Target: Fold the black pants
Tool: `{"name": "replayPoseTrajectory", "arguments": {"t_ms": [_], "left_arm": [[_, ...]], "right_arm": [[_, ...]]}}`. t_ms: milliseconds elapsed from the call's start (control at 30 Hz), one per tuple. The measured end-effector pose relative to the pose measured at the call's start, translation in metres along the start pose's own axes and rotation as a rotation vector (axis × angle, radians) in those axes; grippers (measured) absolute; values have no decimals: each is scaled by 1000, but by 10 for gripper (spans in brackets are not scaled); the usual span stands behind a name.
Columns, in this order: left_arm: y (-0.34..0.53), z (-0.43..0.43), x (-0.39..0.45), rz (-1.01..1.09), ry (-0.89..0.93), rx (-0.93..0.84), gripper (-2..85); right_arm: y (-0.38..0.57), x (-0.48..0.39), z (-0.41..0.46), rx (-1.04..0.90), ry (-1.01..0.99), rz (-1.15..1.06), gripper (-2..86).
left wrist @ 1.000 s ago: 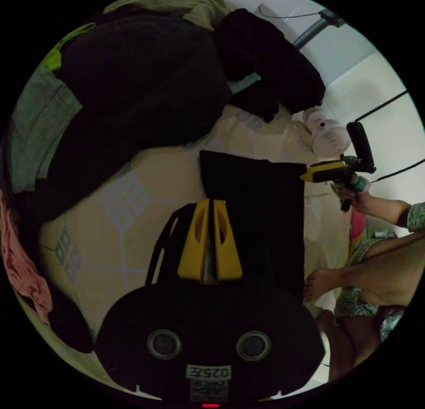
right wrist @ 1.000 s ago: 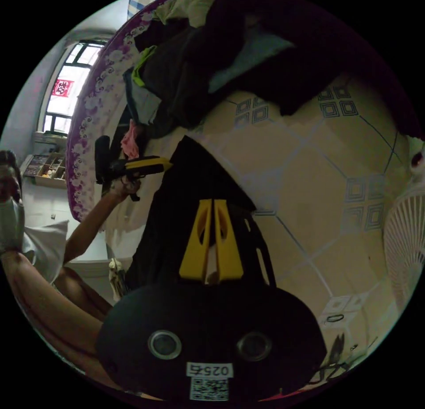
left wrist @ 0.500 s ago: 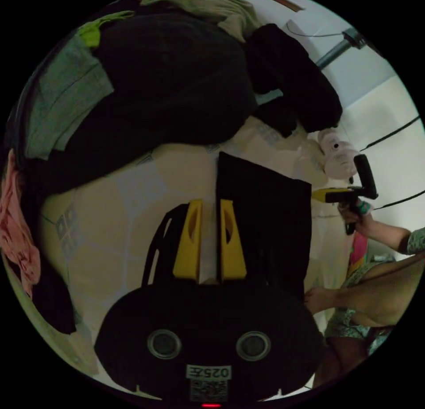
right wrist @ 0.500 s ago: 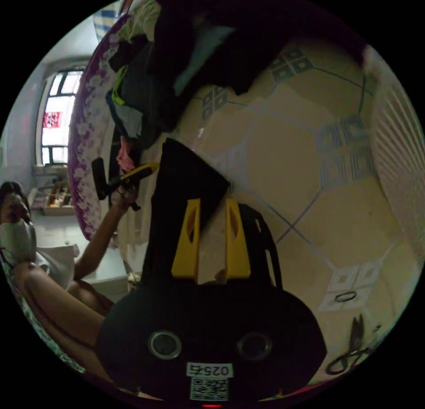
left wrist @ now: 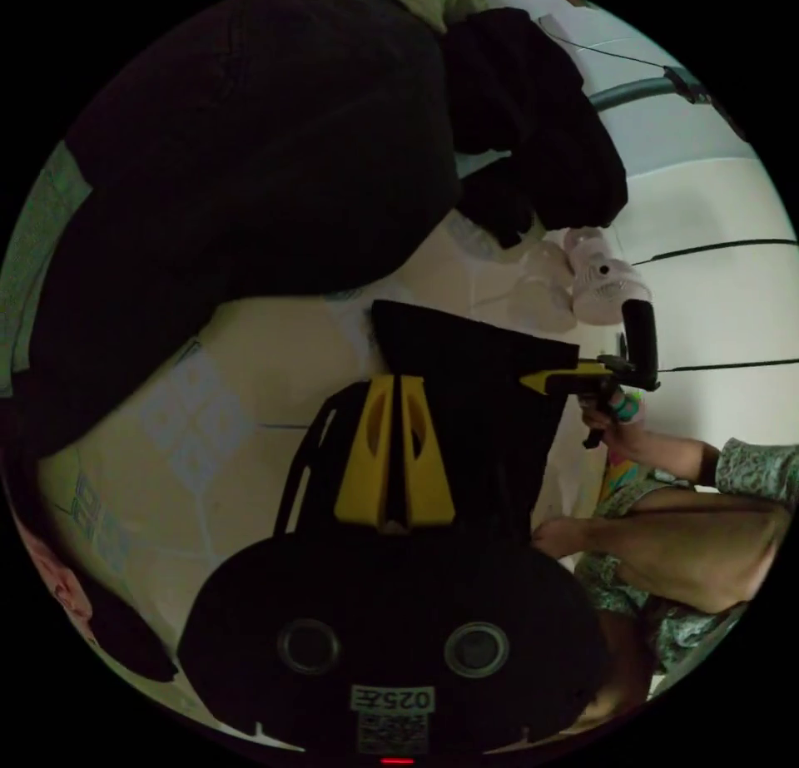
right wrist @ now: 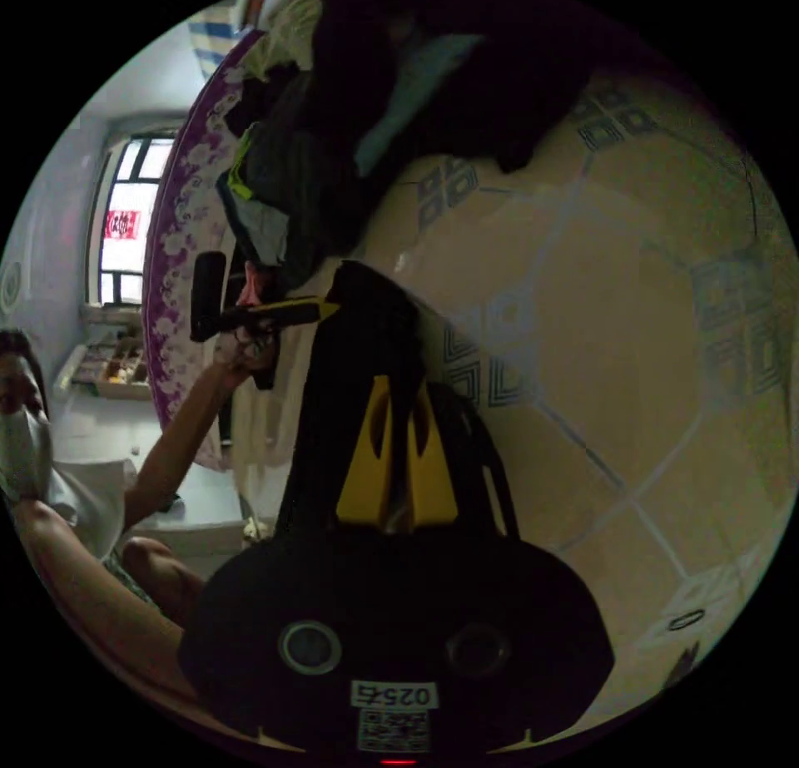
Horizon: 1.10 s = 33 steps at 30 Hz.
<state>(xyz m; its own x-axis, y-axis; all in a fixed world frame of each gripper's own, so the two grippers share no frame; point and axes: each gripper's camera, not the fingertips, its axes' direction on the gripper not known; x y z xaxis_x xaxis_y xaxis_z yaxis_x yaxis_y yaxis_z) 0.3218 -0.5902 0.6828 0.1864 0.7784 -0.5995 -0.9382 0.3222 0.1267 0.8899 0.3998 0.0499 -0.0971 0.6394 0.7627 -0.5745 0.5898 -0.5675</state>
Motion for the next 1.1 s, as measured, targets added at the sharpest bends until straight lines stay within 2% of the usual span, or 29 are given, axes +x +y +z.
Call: {"name": "replayPoseTrajectory", "arguments": {"t_ms": [133, 267, 333, 400, 533, 600, 633, 667, 733, 800, 900, 967, 1100], "left_arm": [[-12, -4, 8, -50, -6, 112, -9], [-29, -37, 19, -68, 124, 343, -9], [-17, -62, 28, 24, 130, 436, -9], [20, -96, 35, 132, 99, 470, -9], [123, -127, 36, 153, 32, 394, -7], [211, -125, 28, 26, -64, 315, 5], [235, -122, 24, -35, -79, 299, 10], [285, -115, 14, -181, -90, 294, 16], [361, -103, 5, -380, -77, 347, 19], [454, -85, 10, -636, -20, 490, 20], [532, -63, 36, -845, 58, 701, 17], [554, -48, 52, -923, 110, 810, 15], [538, -23, 70, -931, 225, 892, 19]], "right_arm": [[-10, -9, -27, 48, 74, -59, -8], [-22, -26, -83, 203, 88, -129, -7], [-15, -59, -101, 242, 90, -256, -7], [9, -120, -103, 207, 70, -488, -5], [80, -207, -55, 36, -12, -822, 1], [142, -238, 5, -130, -31, -1007, 11], [157, -240, 22, -177, -35, -1032, 17], [182, -239, 56, -266, -42, -1053, 29], [212, -229, 108, -447, -52, -1047, 61], [236, -222, 150, -642, -74, -1061, 94], [237, -230, 146, -659, -85, -1060, 112], [229, -236, 131, -626, -58, -1064, 110], [191, -228, 96, -543, -59, -907, 111]]}}
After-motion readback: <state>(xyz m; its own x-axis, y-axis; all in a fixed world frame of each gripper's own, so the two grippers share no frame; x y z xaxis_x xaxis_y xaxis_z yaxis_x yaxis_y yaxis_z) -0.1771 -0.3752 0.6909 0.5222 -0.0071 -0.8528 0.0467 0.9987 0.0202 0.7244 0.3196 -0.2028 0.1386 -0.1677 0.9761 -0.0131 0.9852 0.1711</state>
